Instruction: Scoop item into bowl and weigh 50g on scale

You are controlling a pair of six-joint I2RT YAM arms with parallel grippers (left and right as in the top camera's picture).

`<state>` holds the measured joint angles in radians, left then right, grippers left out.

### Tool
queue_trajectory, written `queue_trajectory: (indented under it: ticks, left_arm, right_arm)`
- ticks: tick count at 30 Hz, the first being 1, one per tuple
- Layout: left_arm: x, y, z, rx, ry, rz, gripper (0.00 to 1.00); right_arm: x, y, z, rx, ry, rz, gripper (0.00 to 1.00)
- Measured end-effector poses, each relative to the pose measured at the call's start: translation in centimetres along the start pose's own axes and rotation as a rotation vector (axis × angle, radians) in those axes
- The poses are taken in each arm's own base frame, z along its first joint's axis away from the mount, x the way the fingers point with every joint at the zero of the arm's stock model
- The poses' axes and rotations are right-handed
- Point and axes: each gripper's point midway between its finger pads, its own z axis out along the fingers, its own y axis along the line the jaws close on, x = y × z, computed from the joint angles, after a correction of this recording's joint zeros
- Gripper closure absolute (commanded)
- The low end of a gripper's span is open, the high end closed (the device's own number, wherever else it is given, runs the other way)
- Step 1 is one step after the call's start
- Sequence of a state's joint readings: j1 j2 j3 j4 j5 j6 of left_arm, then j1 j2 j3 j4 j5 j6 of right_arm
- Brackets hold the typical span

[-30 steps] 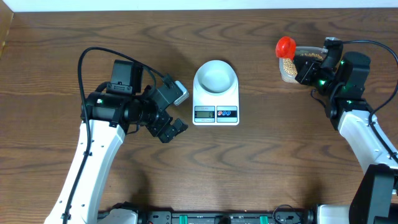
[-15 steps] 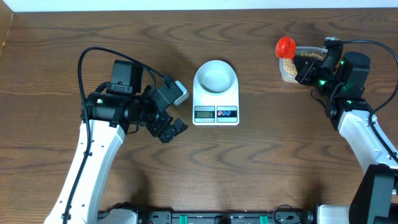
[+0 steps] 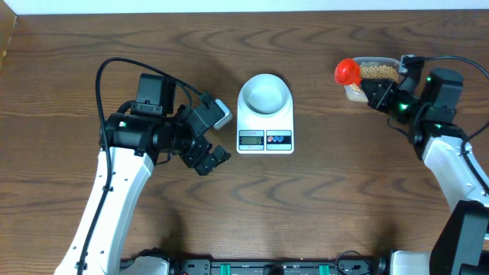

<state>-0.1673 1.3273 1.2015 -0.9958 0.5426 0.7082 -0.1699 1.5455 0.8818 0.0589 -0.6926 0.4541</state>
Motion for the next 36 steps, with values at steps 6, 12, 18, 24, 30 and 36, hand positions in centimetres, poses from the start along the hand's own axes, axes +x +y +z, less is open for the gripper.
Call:
queue_trajectory:
  ticks: [6, 12, 18, 24, 30, 36]
  left_arm:
    - [0.0, 0.0, 0.0, 0.000, 0.000, 0.000, 0.02]
    - [0.0, 0.0, 0.0, 0.000, 0.000, 0.000, 0.02]
    - [0.0, 0.0, 0.0, 0.000, 0.000, 0.000, 0.02]
    - [0.0, 0.0, 0.0, 0.000, 0.000, 0.000, 0.02]
    - [0.0, 0.0, 0.0, -0.001, 0.000, 0.000, 0.02]
    - [0.0, 0.0, 0.0, -0.002, 0.002, 0.000, 0.02]
  right_arm:
    - [0.2, 0.8, -0.3, -0.059, 0.018, -0.129, 0.99]
    - [-0.7, 1.6, -0.5, -0.065, 0.026, -0.190, 0.99]
    - [-2.1, 1.1, -1.0, 0.036, 0.040, -0.221, 0.99]
    - [-4.0, 1.2, -1.2, 0.091, -0.002, -0.290, 0.99]
    - [-3.5, 0.4, -1.2, 0.141, 0.022, -0.308, 0.99]
    - [-2.7, -0.6, -1.4, 0.184, 0.057, -0.316, 0.99]
